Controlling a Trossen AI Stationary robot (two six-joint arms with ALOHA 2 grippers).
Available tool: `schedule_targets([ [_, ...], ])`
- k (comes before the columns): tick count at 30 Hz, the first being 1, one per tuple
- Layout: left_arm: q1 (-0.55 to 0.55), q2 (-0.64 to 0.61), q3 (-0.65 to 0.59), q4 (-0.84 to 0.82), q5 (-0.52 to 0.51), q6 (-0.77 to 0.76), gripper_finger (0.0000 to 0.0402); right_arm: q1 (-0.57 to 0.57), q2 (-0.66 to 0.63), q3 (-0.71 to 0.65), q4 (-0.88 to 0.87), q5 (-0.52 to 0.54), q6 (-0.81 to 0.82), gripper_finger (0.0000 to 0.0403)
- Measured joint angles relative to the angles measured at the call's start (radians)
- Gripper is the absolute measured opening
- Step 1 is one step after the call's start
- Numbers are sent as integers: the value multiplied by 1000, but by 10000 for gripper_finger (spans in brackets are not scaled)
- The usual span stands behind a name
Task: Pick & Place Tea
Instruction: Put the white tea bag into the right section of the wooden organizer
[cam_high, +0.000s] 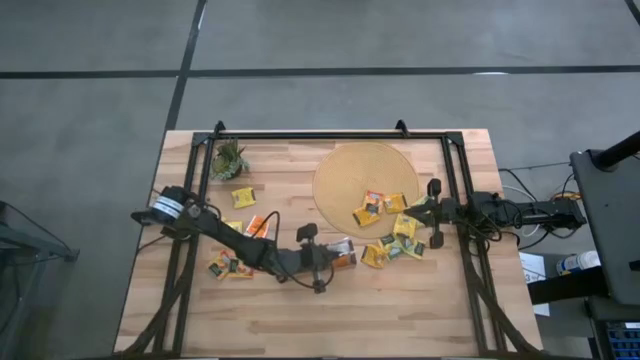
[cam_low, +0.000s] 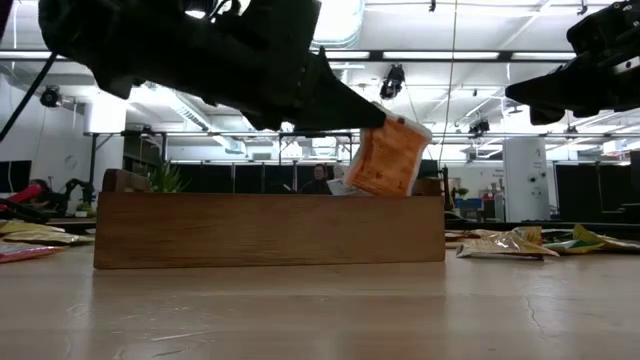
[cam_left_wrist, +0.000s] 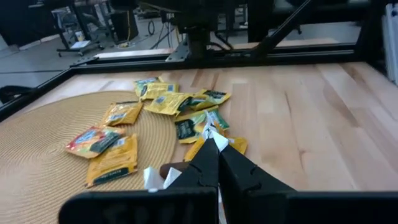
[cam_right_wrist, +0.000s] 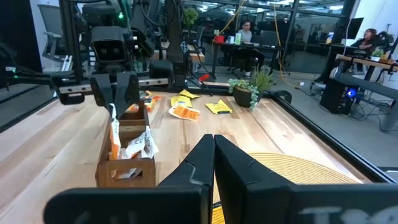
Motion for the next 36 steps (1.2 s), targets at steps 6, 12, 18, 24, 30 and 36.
schedule_targets([
  [6, 0, 46, 0, 35, 16, 3, 0, 0, 0, 0, 0, 0, 0, 9],
  [12, 0, 118, 13, 132, 90, 2, 0, 0, 0, 0, 0, 0, 0, 9],
  [18, 2, 146, 82, 139, 199, 7, 0, 0, 0, 0, 0, 0, 0, 9],
  [24, 1, 134, 109, 49, 143, -3, 0, 0, 0, 0, 1, 0, 0, 9],
  [30, 1, 124, 100, -25, -4, -12, 0, 0, 0, 0, 0, 0, 0, 9],
  [36, 2, 124, 100, -42, -30, -40, 0, 0, 0, 0, 0, 0, 0, 9],
])
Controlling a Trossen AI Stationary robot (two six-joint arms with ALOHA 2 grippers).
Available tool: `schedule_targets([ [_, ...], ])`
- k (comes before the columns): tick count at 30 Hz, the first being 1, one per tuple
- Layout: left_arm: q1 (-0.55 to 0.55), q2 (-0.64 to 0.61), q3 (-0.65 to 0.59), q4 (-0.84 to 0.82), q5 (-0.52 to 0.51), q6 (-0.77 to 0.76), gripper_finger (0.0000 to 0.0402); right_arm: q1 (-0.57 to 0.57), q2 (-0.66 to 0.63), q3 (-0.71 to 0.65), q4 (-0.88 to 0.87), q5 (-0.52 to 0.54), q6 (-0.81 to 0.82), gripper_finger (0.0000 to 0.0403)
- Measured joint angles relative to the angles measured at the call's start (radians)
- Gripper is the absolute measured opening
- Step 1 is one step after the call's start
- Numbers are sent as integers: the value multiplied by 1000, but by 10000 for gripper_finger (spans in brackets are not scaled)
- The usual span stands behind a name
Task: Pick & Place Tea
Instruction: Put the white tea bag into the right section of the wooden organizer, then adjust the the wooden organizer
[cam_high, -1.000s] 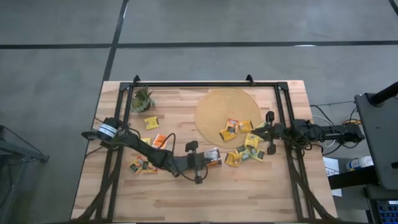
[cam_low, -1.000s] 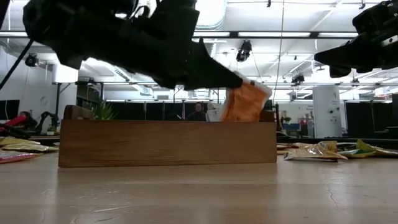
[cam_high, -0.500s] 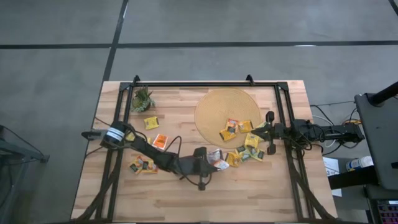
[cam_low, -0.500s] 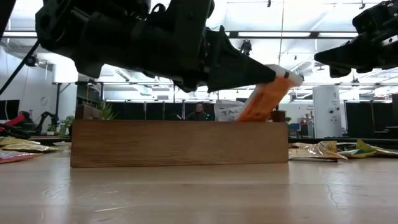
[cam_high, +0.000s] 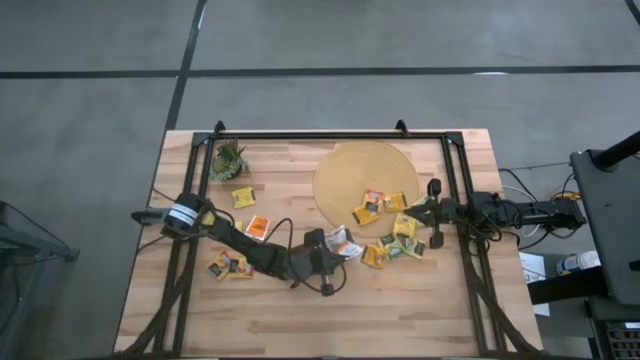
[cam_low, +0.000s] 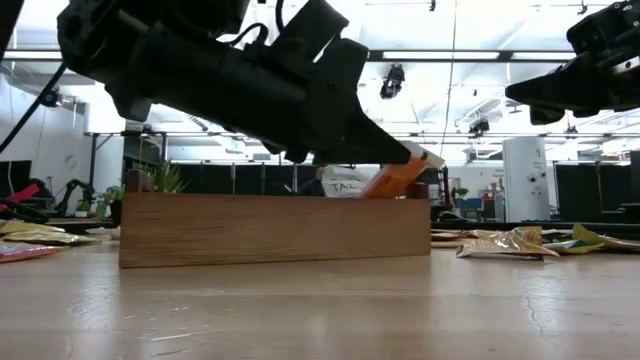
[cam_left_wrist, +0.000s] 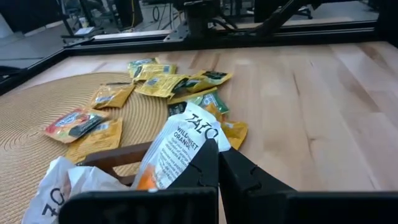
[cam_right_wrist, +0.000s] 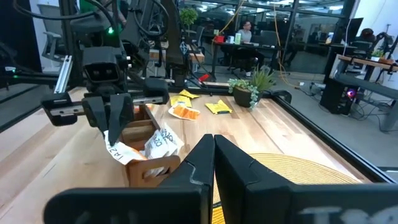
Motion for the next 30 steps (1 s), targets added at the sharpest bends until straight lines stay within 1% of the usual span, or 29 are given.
schedule_targets([
  [4, -2, -2, 7, 0, -2, 21, 8, 0, 0, 0, 0, 0, 0, 9],
  [8, -2, -32, 8, -41, -7, 25, 35, 0, 0, 0, 0, 0, 0, 9],
  [13, -8, -76, 5, -159, -131, 0, 70, 0, 0, 0, 0, 0, 0, 9],
  [17, -8, -103, -2, -232, -178, -38, 90, 0, 0, 0, 0, 0, 0, 9],
  [24, -11, -109, -1, -255, -186, -44, 120, 0, 0, 0, 0, 0, 0, 9],
  [30, -32, -130, 12, -265, -186, -18, 141, 0, 0, 0, 0, 0, 0, 9],
])
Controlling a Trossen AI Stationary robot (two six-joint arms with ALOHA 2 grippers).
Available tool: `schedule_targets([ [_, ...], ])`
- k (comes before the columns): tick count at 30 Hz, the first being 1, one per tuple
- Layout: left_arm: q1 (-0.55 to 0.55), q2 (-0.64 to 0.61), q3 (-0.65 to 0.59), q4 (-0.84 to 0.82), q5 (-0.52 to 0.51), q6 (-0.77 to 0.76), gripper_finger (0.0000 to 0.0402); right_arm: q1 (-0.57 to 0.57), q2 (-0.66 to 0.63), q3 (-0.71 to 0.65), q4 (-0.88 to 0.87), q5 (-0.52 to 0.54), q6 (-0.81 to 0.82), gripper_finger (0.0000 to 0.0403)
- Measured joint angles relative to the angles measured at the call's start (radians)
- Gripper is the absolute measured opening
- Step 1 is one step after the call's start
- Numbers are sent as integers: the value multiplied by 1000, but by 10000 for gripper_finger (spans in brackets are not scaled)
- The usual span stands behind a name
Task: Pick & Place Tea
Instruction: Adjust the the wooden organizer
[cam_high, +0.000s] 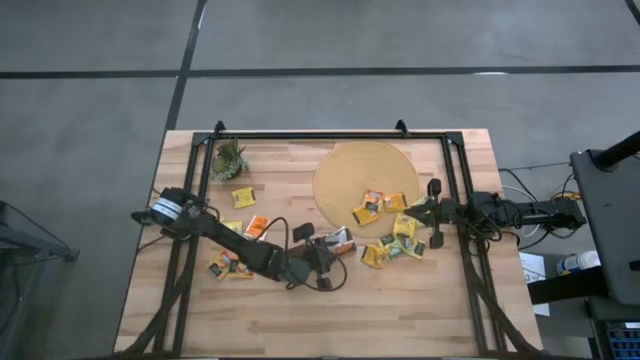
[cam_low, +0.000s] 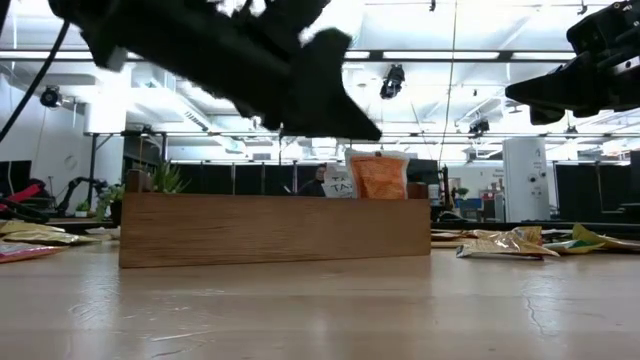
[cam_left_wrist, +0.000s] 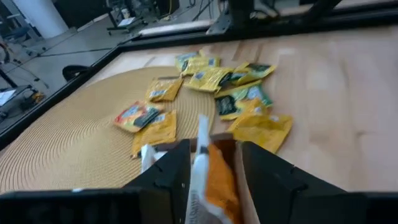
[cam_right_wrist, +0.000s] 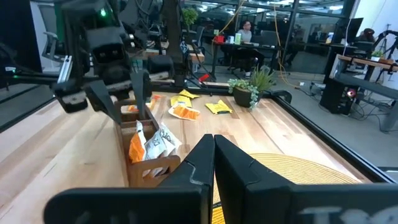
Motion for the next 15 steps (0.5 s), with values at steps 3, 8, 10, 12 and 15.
schedule_targets([
  [3, -14, -37, 10, -62, 3, -16, 142, 0, 0, 0, 0, 0, 0, 9],
  [8, -28, -128, 20, -341, 101, -154, 142, 0, 0, 0, 0, 0, 0, 9],
  [10, -28, -151, 21, -425, 168, -230, 142, 0, 0, 0, 0, 0, 0, 9],
  [12, -28, -155, 21, -474, 209, -263, 142, 0, 0, 0, 0, 0, 0, 9],
  [15, -27, -135, 21, -479, 230, -258, 142, 0, 0, 0, 0, 0, 0, 9],
])
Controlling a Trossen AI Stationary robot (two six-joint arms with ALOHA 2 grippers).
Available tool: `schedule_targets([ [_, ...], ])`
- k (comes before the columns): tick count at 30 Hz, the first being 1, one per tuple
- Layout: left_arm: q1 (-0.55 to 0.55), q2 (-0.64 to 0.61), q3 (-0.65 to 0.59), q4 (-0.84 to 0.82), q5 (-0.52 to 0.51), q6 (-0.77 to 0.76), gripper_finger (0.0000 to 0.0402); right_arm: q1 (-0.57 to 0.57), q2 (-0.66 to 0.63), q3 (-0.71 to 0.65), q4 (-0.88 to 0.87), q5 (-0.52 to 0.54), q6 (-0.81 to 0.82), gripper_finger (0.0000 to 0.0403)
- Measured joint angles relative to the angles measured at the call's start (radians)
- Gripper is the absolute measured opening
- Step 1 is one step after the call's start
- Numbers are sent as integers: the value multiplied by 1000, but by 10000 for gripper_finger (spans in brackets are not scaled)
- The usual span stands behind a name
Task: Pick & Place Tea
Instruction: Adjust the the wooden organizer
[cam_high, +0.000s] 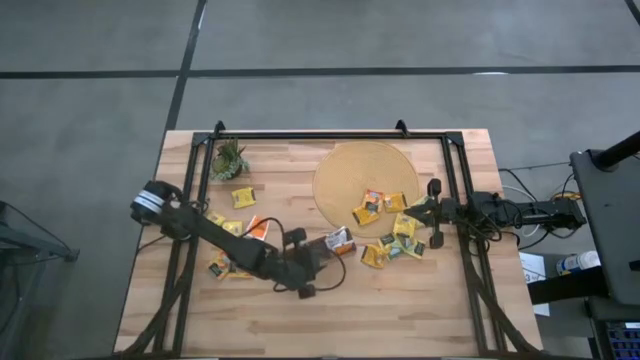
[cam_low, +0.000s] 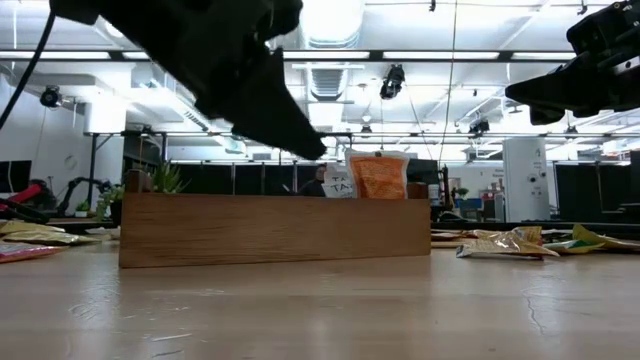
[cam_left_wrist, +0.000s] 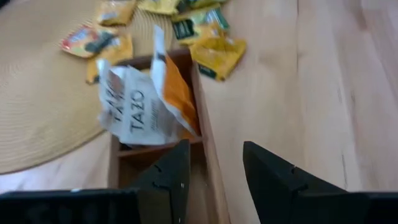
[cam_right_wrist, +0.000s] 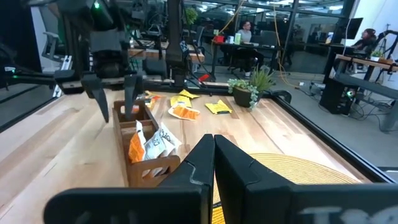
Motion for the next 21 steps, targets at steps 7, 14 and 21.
schedule_targets([
  [7, 30, 48, 11, -3, 68, 3, 142, 0, 0, 0, 0, 0, 0, 9],
  [14, 47, 54, 10, -13, 73, -2, 142, 0, 0, 0, 0, 0, 0, 9],
  [21, 46, 54, 7, -16, 114, -8, 142, 0, 0, 0, 0, 0, 0, 9],
])
